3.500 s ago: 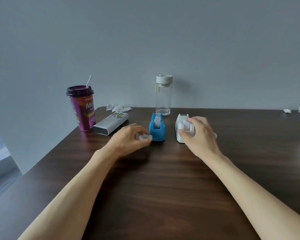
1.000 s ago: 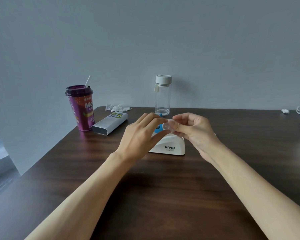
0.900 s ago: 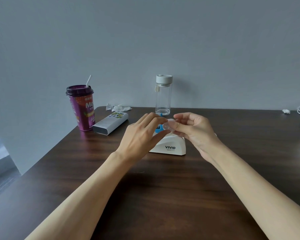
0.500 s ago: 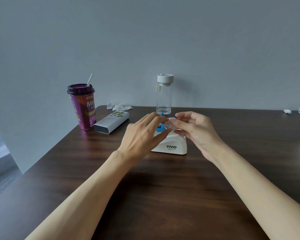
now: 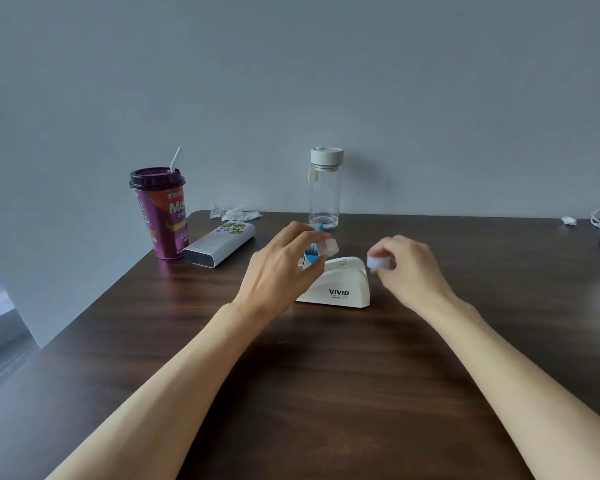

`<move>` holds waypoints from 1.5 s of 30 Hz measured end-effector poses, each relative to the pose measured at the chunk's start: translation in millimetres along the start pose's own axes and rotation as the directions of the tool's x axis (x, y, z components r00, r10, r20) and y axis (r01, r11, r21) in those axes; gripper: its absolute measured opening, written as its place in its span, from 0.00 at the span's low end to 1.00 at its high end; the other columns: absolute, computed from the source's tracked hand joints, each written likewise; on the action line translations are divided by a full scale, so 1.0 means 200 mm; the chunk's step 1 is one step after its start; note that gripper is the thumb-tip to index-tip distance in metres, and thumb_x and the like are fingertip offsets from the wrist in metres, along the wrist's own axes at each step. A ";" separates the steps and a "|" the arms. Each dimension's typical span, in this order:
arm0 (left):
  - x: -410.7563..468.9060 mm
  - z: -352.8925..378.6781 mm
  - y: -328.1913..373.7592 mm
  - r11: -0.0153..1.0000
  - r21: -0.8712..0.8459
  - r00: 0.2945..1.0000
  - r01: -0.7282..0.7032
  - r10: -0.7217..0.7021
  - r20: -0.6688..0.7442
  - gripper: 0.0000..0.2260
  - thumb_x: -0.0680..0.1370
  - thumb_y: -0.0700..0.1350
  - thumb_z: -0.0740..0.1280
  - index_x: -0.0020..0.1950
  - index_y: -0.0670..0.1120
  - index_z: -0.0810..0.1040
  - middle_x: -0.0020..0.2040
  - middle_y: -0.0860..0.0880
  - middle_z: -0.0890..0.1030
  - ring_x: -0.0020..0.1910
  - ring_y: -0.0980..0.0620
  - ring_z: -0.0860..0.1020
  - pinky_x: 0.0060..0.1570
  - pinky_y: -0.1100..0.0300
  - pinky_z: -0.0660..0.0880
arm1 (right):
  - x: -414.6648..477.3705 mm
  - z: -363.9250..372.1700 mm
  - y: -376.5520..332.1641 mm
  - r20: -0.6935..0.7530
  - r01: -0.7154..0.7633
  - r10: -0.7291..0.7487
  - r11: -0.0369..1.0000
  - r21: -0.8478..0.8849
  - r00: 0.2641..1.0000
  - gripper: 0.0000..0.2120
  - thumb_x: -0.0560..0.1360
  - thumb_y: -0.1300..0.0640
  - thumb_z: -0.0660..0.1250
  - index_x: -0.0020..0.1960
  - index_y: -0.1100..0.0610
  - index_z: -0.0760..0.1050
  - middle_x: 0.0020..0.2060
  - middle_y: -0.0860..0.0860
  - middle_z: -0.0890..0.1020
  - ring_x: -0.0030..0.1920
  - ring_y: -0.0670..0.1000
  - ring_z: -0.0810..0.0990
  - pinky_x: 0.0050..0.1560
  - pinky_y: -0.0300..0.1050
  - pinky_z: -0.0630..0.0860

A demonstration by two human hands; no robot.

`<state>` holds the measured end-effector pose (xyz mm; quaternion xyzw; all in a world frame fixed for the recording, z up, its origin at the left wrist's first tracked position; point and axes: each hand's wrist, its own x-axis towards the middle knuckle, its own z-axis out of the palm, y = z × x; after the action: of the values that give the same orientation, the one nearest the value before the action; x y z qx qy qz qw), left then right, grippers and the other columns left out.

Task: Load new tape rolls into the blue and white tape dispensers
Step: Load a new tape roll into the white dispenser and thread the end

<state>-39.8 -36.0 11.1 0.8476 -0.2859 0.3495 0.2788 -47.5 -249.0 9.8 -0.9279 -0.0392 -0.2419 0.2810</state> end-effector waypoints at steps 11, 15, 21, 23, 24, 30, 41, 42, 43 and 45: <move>0.00 -0.01 0.02 0.999 0.014 0.997 0.042 -0.043 0.070 0.12 0.76 0.48 0.68 0.59 0.52 0.78 0.53 0.51 0.80 0.42 0.58 0.71 0.37 0.61 0.73 | 0.02 -0.05 0.11 -0.101 -0.203 0.188 0.964 -0.172 0.977 0.16 0.73 0.57 0.65 0.61 0.54 0.77 0.59 0.55 0.78 0.62 0.57 0.73 0.51 0.48 0.71; -0.01 -0.01 0.02 0.999 0.006 0.998 0.040 -0.041 0.057 0.11 0.75 0.48 0.68 0.58 0.52 0.77 0.52 0.53 0.80 0.41 0.58 0.71 0.37 0.58 0.75 | 0.02 -0.06 0.18 0.054 -0.373 0.392 0.903 -0.213 0.919 0.30 0.71 0.47 0.69 0.70 0.53 0.68 0.65 0.56 0.75 0.65 0.60 0.73 0.57 0.52 0.73; 0.00 -0.01 0.03 0.995 -0.064 0.996 0.077 -0.074 0.050 0.12 0.75 0.47 0.68 0.58 0.51 0.77 0.45 0.56 0.76 0.39 0.56 0.74 0.38 0.60 0.73 | 0.03 -0.07 0.14 -0.057 -0.331 0.337 0.938 0.100 0.940 0.26 0.71 0.48 0.70 0.67 0.54 0.72 0.60 0.52 0.80 0.59 0.54 0.78 0.57 0.49 0.75; 0.00 -0.01 0.03 0.988 -0.099 0.992 0.118 -0.114 0.049 0.11 0.75 0.47 0.69 0.57 0.52 0.77 0.46 0.55 0.79 0.40 0.55 0.75 0.39 0.57 0.75 | 0.04 -0.10 0.09 -0.084 -0.247 0.296 0.898 0.363 0.951 0.24 0.70 0.49 0.72 0.64 0.53 0.74 0.56 0.49 0.82 0.57 0.48 0.80 0.59 0.45 0.75; 0.00 0.00 0.03 0.978 -0.143 0.988 0.152 -0.147 0.042 0.11 0.74 0.47 0.69 0.56 0.53 0.78 0.46 0.56 0.80 0.40 0.55 0.76 0.40 0.57 0.76 | 0.04 -0.11 0.05 -0.079 -0.209 0.282 0.847 0.488 0.956 0.23 0.70 0.52 0.73 0.63 0.53 0.75 0.55 0.48 0.83 0.56 0.46 0.81 0.60 0.45 0.76; 0.05 -0.02 0.06 0.740 -0.589 0.932 0.325 -0.357 0.066 0.07 0.74 0.47 0.71 0.52 0.53 0.80 0.45 0.59 0.82 0.44 0.52 0.78 0.36 0.56 0.72 | 0.03 -0.13 -0.12 0.157 -0.174 0.076 0.393 0.903 0.985 0.16 0.71 0.63 0.72 0.59 0.63 0.79 0.52 0.57 0.84 0.53 0.53 0.84 0.59 0.51 0.78; 0.04 -0.04 0.09 0.728 -0.607 0.944 0.319 -0.302 0.134 0.09 0.74 0.46 0.72 0.54 0.52 0.82 0.48 0.58 0.83 0.43 0.48 0.78 0.31 0.65 0.72 | -0.02 -0.08 -0.18 0.232 -0.183 -0.052 0.458 0.870 0.971 0.15 0.74 0.66 0.68 0.61 0.64 0.77 0.55 0.60 0.84 0.56 0.57 0.83 0.59 0.49 0.79; 0.04 -0.04 0.08 0.744 -0.588 0.945 0.317 -0.299 0.131 0.09 0.73 0.47 0.72 0.53 0.52 0.83 0.47 0.57 0.83 0.43 0.49 0.78 0.32 0.65 0.72 | -0.02 -0.08 -0.18 0.231 -0.179 -0.052 0.475 0.862 0.972 0.16 0.74 0.66 0.69 0.61 0.63 0.78 0.55 0.59 0.84 0.56 0.57 0.83 0.60 0.50 0.78; 0.04 -0.04 0.08 0.762 -0.569 0.948 0.310 -0.293 0.123 0.08 0.73 0.47 0.72 0.52 0.52 0.83 0.47 0.57 0.83 0.42 0.50 0.78 0.34 0.65 0.73 | -0.02 -0.07 -0.18 0.229 -0.176 -0.049 0.491 0.853 0.972 0.16 0.73 0.66 0.69 0.61 0.62 0.78 0.54 0.58 0.84 0.56 0.56 0.83 0.60 0.51 0.78; 0.04 -0.04 0.08 0.784 -0.546 0.953 0.295 -0.280 0.112 0.07 0.73 0.47 0.73 0.50 0.53 0.83 0.45 0.59 0.83 0.40 0.53 0.78 0.34 0.66 0.73 | -0.02 -0.07 -0.17 0.228 -0.171 -0.048 0.518 0.838 0.972 0.16 0.73 0.65 0.70 0.60 0.60 0.79 0.54 0.57 0.85 0.56 0.56 0.83 0.62 0.53 0.77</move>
<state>-49.2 -44.8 25.8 0.7673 -0.2464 0.1938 0.5594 -64.6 -226.8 34.8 -0.6925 -0.1508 -0.0760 0.7014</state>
